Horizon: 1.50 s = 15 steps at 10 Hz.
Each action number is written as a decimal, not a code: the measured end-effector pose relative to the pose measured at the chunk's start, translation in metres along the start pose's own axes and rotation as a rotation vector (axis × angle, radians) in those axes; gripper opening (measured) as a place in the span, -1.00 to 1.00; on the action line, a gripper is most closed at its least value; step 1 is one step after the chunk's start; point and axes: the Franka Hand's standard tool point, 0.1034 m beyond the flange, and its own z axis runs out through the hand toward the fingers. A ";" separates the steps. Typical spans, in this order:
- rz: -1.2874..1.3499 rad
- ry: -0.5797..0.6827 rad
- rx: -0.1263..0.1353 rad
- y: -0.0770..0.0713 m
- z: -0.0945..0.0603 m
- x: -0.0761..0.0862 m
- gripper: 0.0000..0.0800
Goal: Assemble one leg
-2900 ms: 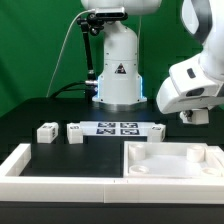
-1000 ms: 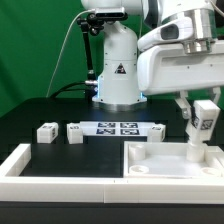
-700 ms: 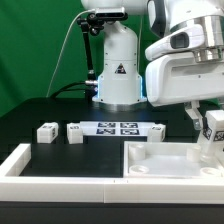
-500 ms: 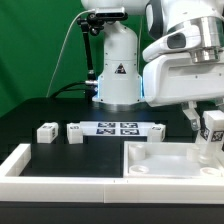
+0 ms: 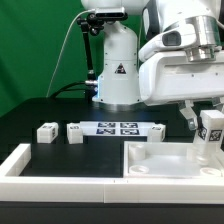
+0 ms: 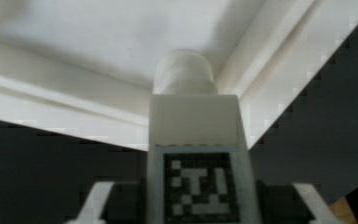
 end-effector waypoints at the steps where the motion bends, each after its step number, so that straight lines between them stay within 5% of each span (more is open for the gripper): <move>1: 0.003 0.006 0.000 0.002 0.004 0.006 -0.27; 6: -0.004 0.019 0.008 -0.011 0.020 0.004 -0.27; 12: -0.002 0.118 -0.033 -0.009 0.024 -0.016 -0.27; 14: -0.002 0.118 -0.033 -0.009 0.024 -0.016 -0.08; 15: -0.002 0.118 -0.033 -0.009 0.024 -0.016 0.26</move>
Offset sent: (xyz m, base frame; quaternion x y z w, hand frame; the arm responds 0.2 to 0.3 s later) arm 0.0062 0.0139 -0.0155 -0.0117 0.0110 0.0134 0.9998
